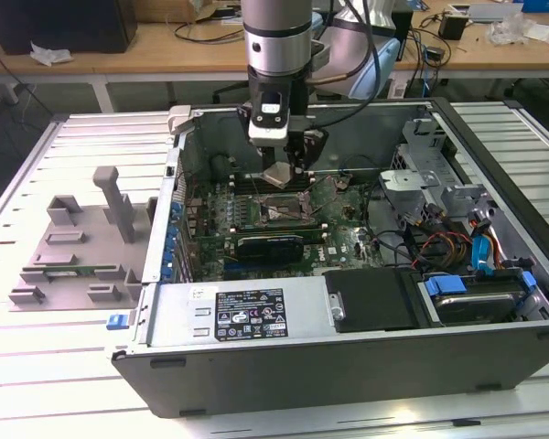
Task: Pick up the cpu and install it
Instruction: 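Place the cpu into insertion slot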
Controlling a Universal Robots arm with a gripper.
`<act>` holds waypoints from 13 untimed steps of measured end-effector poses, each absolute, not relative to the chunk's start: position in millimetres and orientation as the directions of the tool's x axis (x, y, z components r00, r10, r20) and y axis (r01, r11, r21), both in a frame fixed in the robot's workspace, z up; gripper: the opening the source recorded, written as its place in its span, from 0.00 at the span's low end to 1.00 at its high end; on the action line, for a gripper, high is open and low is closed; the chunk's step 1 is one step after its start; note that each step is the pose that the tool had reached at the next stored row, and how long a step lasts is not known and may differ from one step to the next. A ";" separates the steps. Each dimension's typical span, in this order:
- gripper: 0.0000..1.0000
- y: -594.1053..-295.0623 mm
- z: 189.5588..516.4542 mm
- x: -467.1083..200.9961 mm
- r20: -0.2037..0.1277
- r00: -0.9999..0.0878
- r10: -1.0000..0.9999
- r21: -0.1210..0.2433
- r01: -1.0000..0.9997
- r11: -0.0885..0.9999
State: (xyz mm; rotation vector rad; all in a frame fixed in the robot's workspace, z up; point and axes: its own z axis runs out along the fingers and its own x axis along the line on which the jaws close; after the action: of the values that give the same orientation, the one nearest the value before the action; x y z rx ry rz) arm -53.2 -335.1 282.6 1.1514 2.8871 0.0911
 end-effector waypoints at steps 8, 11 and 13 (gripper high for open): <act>0.55 -335.1 282.4 -53.2 -0.008 -0.621 0.784 0.066 0.782 0.620; 0.55 -335.1 282.3 -53.2 -0.008 -0.569 0.822 0.066 0.820 0.569; 0.55 -335.1 282.2 -53.2 -0.008 -0.523 0.852 0.066 0.850 0.523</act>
State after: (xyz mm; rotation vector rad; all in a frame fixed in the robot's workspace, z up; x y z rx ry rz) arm -53.2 -335.1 282.2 1.5137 2.7065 0.0827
